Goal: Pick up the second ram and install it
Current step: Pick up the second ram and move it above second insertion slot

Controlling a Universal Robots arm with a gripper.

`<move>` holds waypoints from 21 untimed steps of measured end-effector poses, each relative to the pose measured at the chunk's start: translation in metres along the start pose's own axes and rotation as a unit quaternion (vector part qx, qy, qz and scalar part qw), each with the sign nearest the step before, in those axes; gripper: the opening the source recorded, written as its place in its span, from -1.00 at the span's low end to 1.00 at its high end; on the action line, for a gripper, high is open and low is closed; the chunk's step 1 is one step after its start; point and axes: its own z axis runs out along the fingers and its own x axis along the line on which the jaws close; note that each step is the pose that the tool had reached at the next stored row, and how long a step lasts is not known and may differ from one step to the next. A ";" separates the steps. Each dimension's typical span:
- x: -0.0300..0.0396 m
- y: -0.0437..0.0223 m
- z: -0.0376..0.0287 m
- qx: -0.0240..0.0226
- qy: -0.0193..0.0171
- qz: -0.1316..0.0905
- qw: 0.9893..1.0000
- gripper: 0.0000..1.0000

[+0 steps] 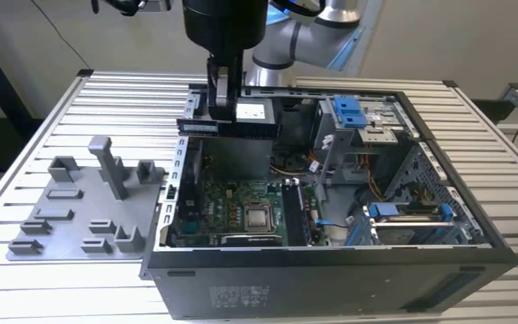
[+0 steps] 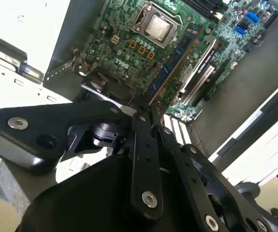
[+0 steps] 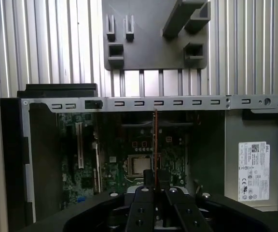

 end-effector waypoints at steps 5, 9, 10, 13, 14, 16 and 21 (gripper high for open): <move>-0.0005 -0.0090 -0.0001 0.000 -0.001 0.000 1.000 -0.72; -0.0008 -0.0158 -0.0001 0.000 -0.002 0.000 1.000 -0.72; -0.0009 -0.0175 -0.0002 0.000 -0.002 0.000 1.000 -0.72; -0.0011 -0.0225 -0.0002 0.000 -0.003 0.000 1.000 -0.72; -0.0012 -0.0241 -0.0002 0.000 -0.003 0.000 1.000 -0.72; -0.0014 -0.0274 -0.0002 0.000 -0.003 0.000 1.000 -0.72; -0.0018 -0.0355 -0.0003 0.000 -0.004 0.000 1.000 -0.72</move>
